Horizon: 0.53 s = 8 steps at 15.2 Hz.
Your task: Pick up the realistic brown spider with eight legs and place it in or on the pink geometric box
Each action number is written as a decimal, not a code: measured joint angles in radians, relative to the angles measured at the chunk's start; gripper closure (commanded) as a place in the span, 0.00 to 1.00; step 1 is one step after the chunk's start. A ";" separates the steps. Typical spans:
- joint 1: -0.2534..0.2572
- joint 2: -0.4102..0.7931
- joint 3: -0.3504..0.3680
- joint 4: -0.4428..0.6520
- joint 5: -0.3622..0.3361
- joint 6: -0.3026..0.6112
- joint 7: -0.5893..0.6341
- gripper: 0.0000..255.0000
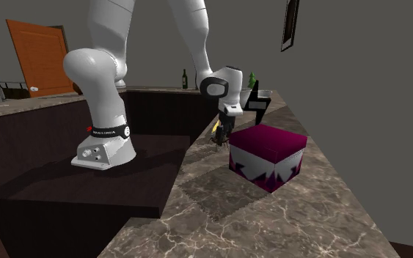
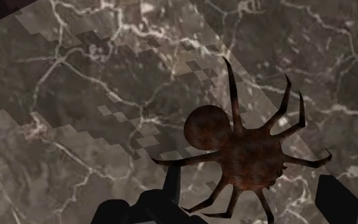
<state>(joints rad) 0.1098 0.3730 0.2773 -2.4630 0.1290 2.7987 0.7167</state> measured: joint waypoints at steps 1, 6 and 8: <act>0.001 0.003 -0.001 0.001 -0.001 0.002 0.000 0.00; 0.001 0.005 -0.001 0.002 -0.001 0.004 0.001 1.00; 0.001 0.005 -0.001 0.002 -0.001 0.004 0.001 1.00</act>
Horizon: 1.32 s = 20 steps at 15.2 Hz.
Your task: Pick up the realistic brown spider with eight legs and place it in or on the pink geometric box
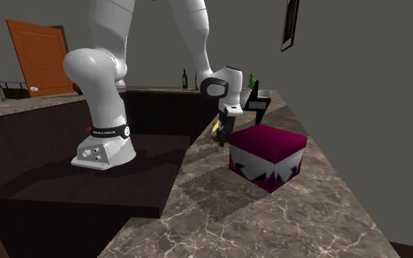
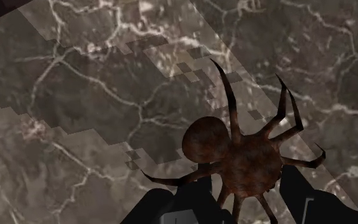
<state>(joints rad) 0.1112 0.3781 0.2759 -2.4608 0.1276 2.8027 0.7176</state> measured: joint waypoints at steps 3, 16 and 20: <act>0.000 -0.001 0.000 0.001 0.000 0.000 0.000 1.00; -0.020 -0.104 0.024 -0.018 0.027 -0.085 -0.009 1.00; -0.027 -0.164 0.035 -0.022 0.043 -0.140 -0.013 1.00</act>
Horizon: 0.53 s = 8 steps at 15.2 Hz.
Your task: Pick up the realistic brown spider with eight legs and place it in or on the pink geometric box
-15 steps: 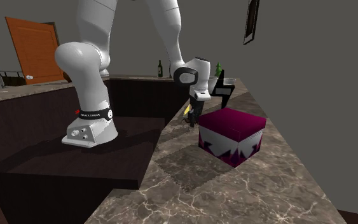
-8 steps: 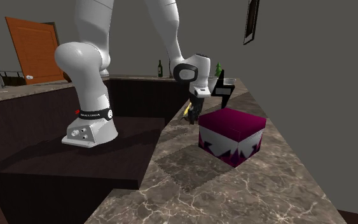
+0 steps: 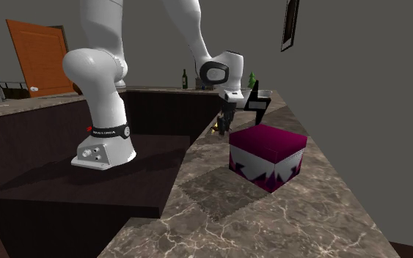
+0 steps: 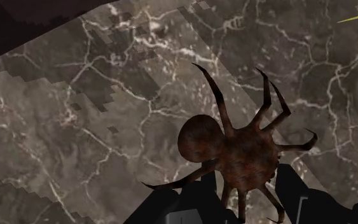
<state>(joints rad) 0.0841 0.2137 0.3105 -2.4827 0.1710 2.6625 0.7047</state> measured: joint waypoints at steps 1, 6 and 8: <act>0.000 -0.014 0.003 0.001 0.003 -0.014 0.002 1.00; -0.008 -0.083 0.009 0.001 0.022 -0.082 -0.007 1.00; -0.012 -0.112 0.010 0.004 0.029 -0.114 -0.012 1.00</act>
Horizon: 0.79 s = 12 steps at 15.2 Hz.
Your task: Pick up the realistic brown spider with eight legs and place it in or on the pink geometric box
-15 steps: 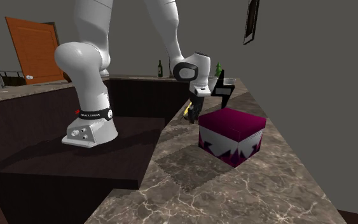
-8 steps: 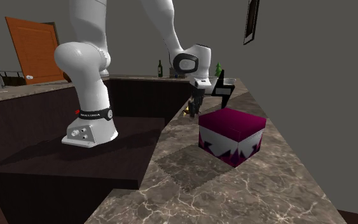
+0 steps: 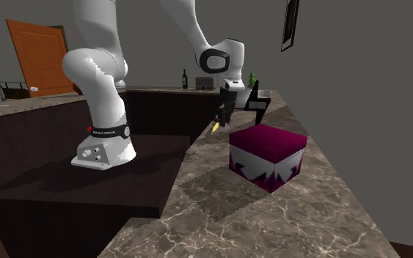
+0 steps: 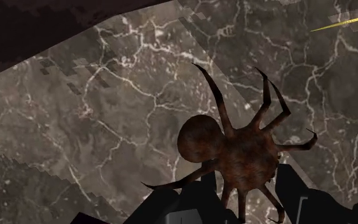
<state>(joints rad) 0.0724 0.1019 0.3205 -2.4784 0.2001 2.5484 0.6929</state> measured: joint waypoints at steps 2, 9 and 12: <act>-0.001 -0.029 0.002 0.001 0.007 -0.028 -0.002 1.00; -0.003 -0.111 0.002 0.025 0.021 -0.134 0.000 1.00; -0.003 -0.147 0.002 0.031 0.028 -0.175 0.000 1.00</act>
<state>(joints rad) 0.0691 -0.0454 0.3223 -2.4477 0.2281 2.3738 0.6929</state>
